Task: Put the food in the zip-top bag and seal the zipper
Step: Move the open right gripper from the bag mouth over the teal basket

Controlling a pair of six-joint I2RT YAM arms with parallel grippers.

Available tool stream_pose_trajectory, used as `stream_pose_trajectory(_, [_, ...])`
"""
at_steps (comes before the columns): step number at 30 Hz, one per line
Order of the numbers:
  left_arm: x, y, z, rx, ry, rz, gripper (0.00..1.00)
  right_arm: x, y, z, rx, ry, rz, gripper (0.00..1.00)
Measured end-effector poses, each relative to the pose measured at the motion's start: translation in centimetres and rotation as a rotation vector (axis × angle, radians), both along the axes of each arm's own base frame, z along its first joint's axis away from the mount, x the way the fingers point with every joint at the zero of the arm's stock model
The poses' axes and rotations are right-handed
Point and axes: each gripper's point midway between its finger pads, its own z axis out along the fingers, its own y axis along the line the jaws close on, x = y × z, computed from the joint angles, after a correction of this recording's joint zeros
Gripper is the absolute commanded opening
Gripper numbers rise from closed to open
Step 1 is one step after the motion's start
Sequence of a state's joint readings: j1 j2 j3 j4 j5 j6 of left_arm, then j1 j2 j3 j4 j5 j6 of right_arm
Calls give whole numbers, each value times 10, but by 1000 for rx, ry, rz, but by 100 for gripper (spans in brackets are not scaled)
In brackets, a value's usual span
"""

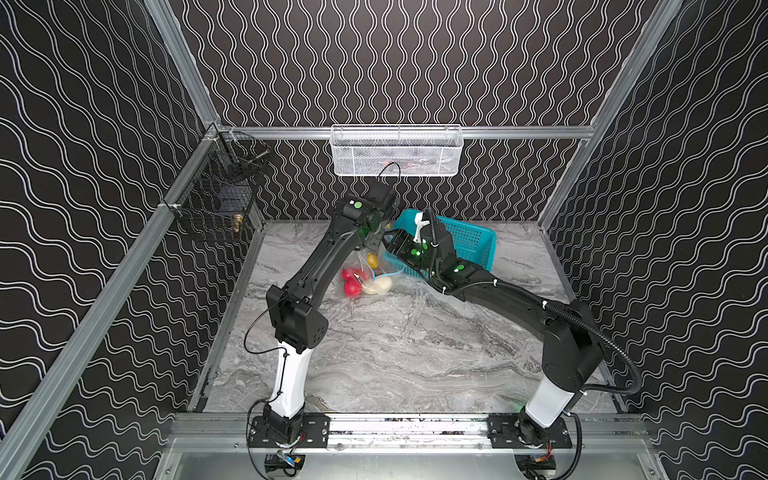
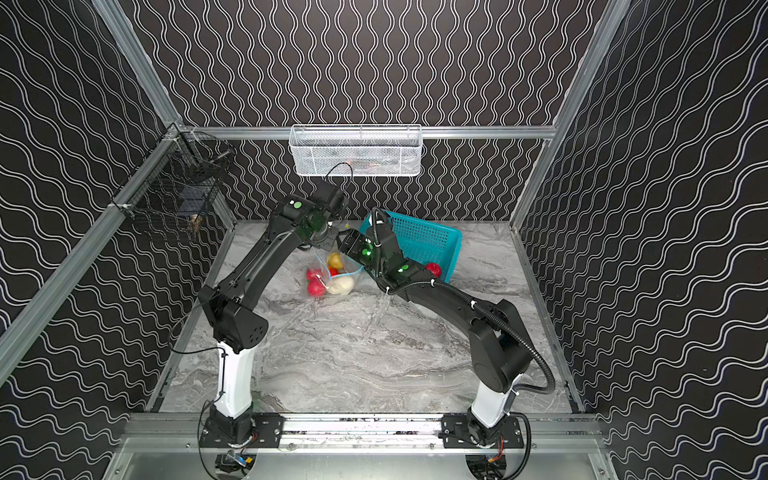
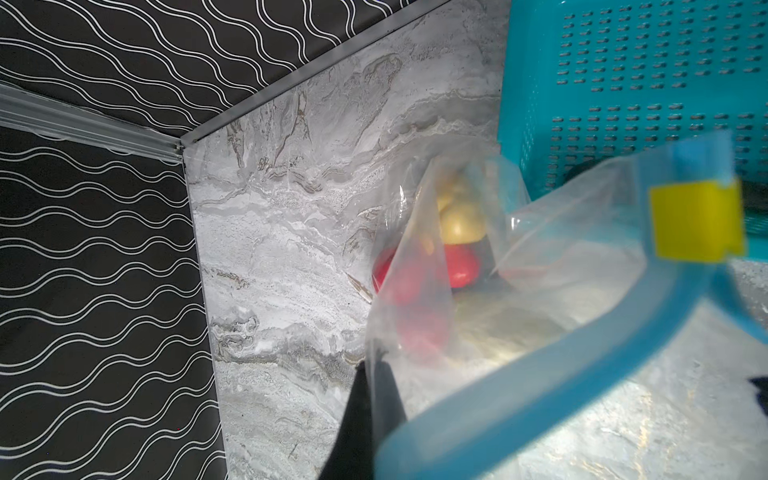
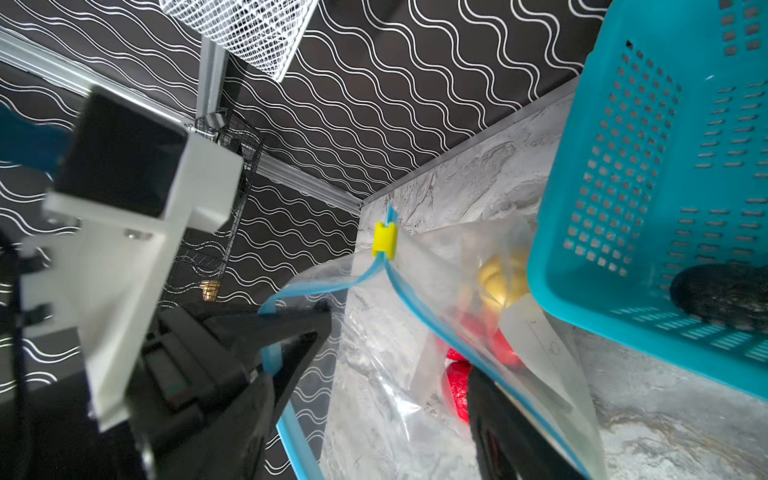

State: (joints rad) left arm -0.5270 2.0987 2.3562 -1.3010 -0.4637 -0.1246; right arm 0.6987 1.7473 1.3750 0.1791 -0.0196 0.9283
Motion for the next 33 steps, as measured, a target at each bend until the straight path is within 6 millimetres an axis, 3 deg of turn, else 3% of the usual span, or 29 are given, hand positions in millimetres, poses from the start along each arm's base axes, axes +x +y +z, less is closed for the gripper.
stream_pose_trajectory(5, [0, 1, 0, 4, -1, 2, 0, -1, -9, 9, 10, -14, -14, 78])
stream_pose_trajectory(9, [0, 1, -1, 5, 1, 2, 0, -1, -19, 24, 34, -49, -24, 77])
stream_pose_trajectory(16, [-3, 2, -6, 13, 17, 1, 0, -11, -39, 24, 9, -53, -44, 82])
stream_pose_trajectory(24, [-5, 2, -6, 6, 20, -2, 0, 16, -94, -8, -62, 51, -145, 91])
stream_pose_trajectory(33, [-4, 1, -11, 6, 27, -4, 0, 22, -110, -33, -144, 154, -149, 97])
